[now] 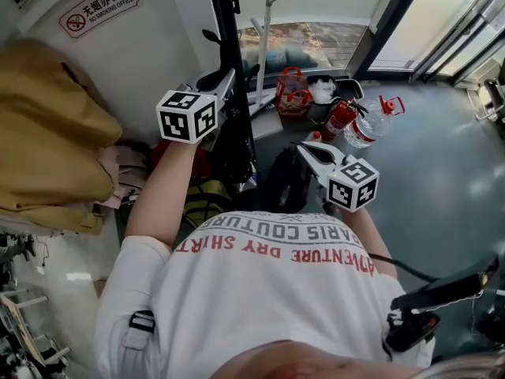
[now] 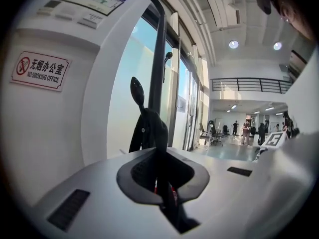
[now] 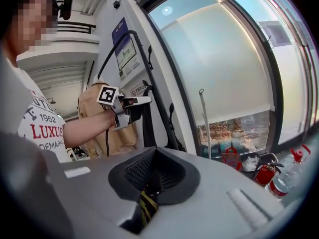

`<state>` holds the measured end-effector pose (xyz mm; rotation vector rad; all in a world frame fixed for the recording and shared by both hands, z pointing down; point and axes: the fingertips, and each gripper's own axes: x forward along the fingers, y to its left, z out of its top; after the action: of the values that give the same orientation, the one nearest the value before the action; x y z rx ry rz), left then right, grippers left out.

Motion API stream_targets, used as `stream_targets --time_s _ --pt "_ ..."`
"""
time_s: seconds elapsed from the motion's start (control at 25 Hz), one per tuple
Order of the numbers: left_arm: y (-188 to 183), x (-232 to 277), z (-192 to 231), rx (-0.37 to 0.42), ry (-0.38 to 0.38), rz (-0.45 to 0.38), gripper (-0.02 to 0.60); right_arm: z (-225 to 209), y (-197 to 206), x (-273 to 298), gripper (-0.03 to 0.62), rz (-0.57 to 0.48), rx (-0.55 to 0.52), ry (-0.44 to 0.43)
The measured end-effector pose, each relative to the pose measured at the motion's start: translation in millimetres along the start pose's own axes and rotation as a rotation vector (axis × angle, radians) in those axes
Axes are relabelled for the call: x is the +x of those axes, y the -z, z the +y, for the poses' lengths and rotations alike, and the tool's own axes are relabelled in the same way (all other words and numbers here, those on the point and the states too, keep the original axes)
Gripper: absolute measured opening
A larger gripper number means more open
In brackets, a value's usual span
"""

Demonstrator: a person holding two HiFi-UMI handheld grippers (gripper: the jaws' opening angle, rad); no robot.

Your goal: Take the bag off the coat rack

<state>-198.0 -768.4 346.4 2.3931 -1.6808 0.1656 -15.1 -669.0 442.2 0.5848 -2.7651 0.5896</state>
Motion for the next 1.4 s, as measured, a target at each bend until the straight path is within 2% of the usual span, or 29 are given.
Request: stream_targets --time_s 0.12,0.32,0.48,0.76,1.0,1.2,1.4 --pt "-11.3 -7.5 -7.5 -0.028 0.020 -0.034 0.011 -6.6 8.8 0.1 0.002 0.013 0.016 0.018" --pt "-47.8 -20.4 -12.2 -0.011 0.018 -0.100 0.011 -12.6 19.5 -3.4 0.002 0.014 0.045 0.028" --pt "-70.5 -18.7 -9.3 -0.022 0.024 -0.103 0.009 -18.9 27.8 -4.6 0.002 0.031 0.055 0.050" --pt "-112.5 -23.0 -0.4 -0.010 -0.001 -0.175 0.009 -26.0 40.1 -2.7 0.002 0.049 0.086 0.053" --pt "-145.0 -64.7 20.3 -0.012 -0.049 -0.268 0.010 -21.3 39.0 6.1 0.002 0.053 0.083 0.029" --pt "-123.9 -87.5 9.0 -0.001 -0.029 -0.257 0.009 -12.6 33.2 15.6 0.002 0.058 0.059 -0.002" --pt "-63.9 -86.0 -9.0 -0.058 0.021 -0.154 0.009 -0.4 21.8 25.3 0.002 0.046 0.018 -0.035"
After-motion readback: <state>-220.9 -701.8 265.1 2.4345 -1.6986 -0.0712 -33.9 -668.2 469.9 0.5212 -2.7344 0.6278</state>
